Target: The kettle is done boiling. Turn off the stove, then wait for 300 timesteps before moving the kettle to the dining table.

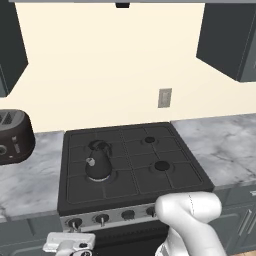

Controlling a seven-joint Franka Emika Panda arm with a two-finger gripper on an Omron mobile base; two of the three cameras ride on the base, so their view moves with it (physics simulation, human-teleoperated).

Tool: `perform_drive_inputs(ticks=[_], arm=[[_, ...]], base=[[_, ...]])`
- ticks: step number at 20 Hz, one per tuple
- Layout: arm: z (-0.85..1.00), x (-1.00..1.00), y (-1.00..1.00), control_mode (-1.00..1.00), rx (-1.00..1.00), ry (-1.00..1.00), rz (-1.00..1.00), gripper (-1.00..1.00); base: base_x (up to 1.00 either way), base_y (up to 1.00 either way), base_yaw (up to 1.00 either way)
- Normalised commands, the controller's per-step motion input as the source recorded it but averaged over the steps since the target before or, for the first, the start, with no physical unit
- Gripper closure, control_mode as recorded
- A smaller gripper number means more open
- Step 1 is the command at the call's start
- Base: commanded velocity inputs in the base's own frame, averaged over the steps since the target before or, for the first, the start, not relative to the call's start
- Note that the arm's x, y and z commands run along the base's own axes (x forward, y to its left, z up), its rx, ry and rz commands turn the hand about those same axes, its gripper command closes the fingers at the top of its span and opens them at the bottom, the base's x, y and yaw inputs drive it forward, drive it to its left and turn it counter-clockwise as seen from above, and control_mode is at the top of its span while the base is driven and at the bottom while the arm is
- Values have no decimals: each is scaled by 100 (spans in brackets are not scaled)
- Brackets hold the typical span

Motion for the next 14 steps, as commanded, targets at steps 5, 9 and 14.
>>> perform_drive_inputs(ticks=[5,9,14], arm=[[39,0,3,-100,21,0,-1,100],[36,0,0,-100,19,0,-1,100],[24,0,1,-100,15,1,-4,100]], base=[[0,0,0],[0,0,0],[0,0,0]])
